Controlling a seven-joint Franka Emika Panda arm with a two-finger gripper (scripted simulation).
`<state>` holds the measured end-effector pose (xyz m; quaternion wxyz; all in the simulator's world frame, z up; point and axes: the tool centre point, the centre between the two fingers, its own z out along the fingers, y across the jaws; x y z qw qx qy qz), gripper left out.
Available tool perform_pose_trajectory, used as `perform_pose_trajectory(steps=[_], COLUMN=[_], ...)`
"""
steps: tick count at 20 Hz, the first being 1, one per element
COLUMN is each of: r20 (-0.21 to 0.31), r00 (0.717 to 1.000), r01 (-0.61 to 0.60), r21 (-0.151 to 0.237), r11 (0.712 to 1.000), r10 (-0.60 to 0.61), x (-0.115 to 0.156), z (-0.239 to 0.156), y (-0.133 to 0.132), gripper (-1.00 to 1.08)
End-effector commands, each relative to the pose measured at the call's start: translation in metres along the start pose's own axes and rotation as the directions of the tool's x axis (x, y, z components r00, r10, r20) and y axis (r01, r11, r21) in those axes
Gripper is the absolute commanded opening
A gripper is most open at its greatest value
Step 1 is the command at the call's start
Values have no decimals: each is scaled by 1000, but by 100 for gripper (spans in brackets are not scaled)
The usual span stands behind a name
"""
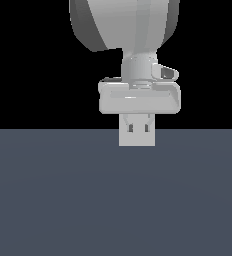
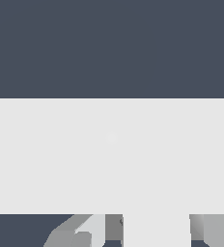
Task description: Plug the charger into the wall socket.
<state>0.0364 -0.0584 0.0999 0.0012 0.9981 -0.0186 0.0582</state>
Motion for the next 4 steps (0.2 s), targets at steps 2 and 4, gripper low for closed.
perform_pose_trajectory(steps=[2, 4], r20=[0, 0], r00=[1000, 1000], r01=[0, 0], r21=[0, 0], r11=[1000, 1000], r10=[0, 0], x=[5, 5], z=[0, 0], y=[0, 0], gripper=[-100, -100])
